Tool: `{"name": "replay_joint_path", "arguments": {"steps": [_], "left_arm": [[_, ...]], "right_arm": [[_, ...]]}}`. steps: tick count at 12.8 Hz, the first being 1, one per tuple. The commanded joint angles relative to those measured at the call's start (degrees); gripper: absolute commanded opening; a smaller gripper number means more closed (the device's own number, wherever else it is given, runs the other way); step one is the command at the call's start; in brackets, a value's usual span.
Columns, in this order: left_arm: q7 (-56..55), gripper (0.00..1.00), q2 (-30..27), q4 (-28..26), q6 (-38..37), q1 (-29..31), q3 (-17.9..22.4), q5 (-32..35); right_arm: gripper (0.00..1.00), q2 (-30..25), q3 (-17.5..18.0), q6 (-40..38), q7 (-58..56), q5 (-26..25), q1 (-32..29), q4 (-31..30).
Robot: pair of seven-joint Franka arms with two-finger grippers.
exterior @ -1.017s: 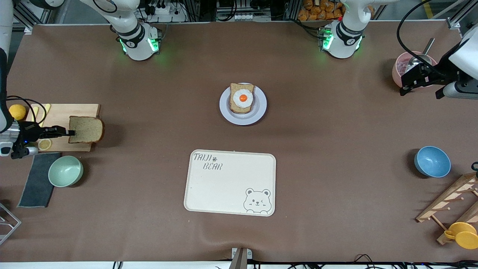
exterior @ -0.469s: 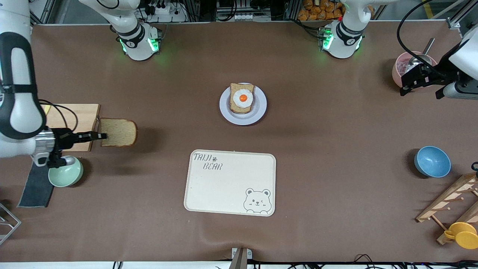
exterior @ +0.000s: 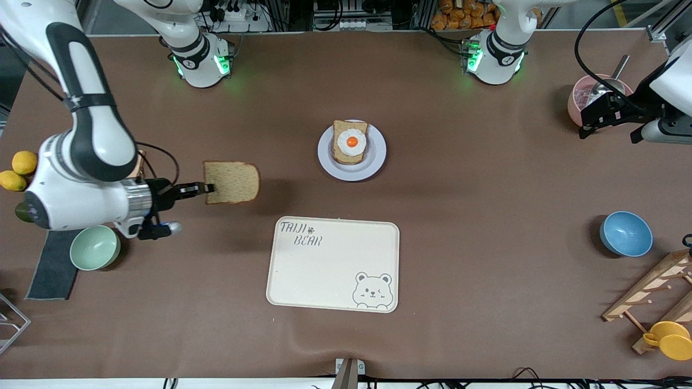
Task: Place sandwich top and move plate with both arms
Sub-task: 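Carry the bread slice with the right gripper toward the egg plate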
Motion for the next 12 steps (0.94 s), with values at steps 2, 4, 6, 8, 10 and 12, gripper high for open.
{"name": "replay_joint_path", "arguments": {"steps": [2,4,6,8,10,12], "left_arm": [[-0.43,1.0,-0.4,-0.3,0.53,0.16,-0.19,-0.67],[-0.43,1.0,-0.4,-0.3,0.53,0.24,-0.19,-0.67],[-0.35,1.0,-0.4,-0.3,0.53,0.24,-0.19,-0.67],[-0.35,1.0,-0.4,-0.3,0.53,0.33,-0.19,-0.58],[-0.35,1.0,-0.4,-0.39,0.53,0.33,-0.19,-0.49],[-0.35,1.0,-0.4,-0.39,0.53,0.33,-0.19,-0.49]], "right_arm": [[0.0,-0.57,5.5,6.71,5.63,-1.38,1.53,-3.14],[0.0,-0.04,8.13,12.69,13.8,-3.04,4.52,-5.0],[0.0,0.23,9.11,13.94,17.17,-3.4,7.06,-5.61],[0.0,0.14,9.11,16.04,20.77,-3.49,10.84,-7.1],[0.0,0.14,9.11,19.98,24.29,-3.84,14.88,-9.03],[0.0,-0.13,9.11,25.08,25.09,-4.45,17.88,-12.28]]}}
